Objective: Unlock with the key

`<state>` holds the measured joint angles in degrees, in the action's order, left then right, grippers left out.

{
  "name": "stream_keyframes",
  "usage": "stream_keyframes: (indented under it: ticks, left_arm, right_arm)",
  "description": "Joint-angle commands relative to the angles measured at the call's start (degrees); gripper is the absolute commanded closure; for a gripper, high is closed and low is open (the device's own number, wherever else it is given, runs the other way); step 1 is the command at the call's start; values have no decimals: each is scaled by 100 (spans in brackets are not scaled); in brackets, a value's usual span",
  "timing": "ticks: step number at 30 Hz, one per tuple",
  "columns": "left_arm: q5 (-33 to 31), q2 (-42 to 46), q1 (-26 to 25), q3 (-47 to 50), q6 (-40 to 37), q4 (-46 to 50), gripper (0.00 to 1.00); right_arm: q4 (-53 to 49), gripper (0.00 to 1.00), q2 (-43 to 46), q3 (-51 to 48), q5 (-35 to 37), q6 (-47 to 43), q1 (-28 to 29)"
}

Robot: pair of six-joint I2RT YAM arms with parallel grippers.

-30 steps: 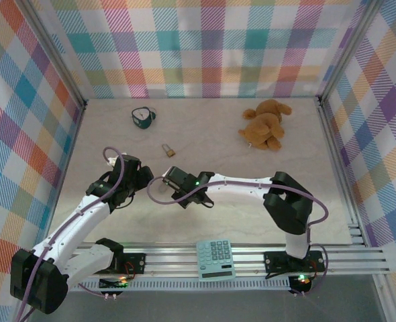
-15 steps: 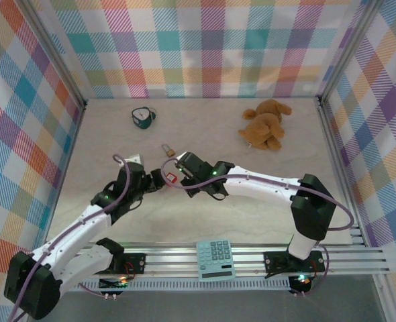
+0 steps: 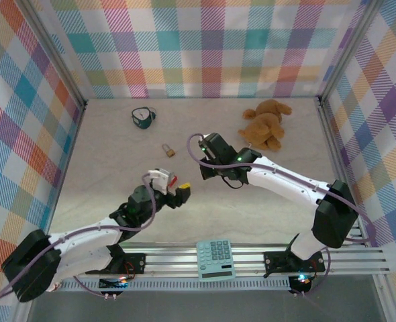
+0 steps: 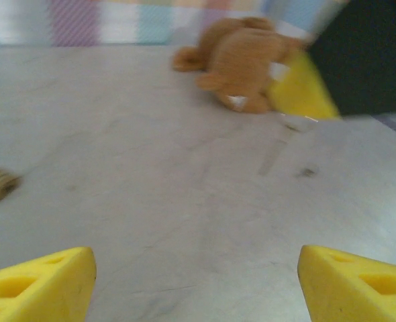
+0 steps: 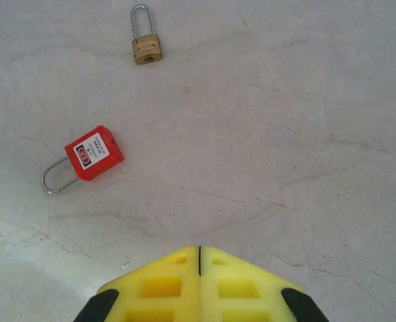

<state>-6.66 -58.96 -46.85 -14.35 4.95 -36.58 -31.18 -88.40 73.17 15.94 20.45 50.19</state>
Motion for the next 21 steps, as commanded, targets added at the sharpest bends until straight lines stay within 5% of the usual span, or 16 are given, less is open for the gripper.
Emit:
stream_keyframes:
  ticks: [1, 7, 21]
  left_arm:
    - [346, -665, -360, -54, -1332, -1577, 20]
    - [370, -1605, -527, -339, -1795, -2283, 21]
    - [38, -2234, -527, -223, -1689, -3350, 27]
  right_arm:
    - [-90, 96, 217, 30, -281, 265, -26]
    - [-52, 96, 262, 97, -451, 424, -53]
    - [61, 95, 372, 129, -611, 468, -77]
